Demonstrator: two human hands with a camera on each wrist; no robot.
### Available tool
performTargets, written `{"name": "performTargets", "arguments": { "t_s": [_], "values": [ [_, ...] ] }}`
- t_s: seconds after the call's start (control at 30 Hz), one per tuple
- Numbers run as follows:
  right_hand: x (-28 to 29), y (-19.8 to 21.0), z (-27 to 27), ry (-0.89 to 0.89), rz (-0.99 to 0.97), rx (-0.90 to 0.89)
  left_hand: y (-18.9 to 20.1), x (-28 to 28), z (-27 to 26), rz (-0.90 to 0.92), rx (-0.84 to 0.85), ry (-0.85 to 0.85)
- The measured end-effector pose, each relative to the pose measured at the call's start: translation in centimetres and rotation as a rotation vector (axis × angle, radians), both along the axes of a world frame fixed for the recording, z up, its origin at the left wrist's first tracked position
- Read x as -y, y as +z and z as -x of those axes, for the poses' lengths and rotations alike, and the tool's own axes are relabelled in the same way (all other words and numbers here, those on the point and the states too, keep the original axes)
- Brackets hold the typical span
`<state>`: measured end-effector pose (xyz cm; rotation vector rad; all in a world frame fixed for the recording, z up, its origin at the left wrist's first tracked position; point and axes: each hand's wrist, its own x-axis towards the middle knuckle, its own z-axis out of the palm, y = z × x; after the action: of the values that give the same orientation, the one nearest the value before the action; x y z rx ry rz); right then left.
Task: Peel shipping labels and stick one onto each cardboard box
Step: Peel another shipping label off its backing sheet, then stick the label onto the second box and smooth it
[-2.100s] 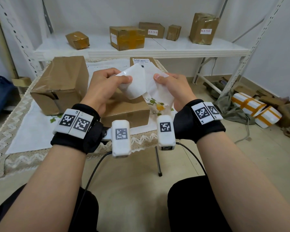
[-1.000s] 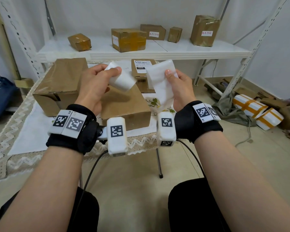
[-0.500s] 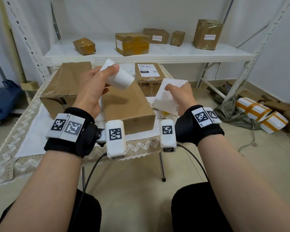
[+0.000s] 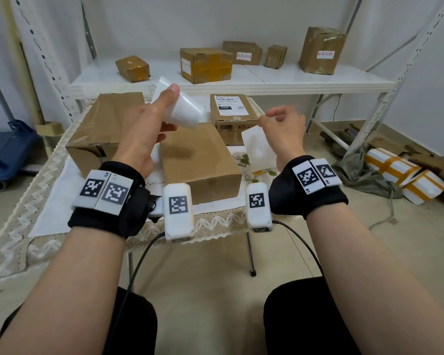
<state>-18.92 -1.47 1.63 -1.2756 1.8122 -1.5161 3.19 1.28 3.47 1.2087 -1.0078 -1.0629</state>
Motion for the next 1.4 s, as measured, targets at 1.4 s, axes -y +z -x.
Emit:
{"name": "performTargets", "arguments": {
  "t_s": [1.4],
  "values": [
    [-0.7,2.5,-8.0,0.543,-0.111,0.659,-1.3,0.6,-0.3,0.578,0.657,-0.044]
  ]
}}
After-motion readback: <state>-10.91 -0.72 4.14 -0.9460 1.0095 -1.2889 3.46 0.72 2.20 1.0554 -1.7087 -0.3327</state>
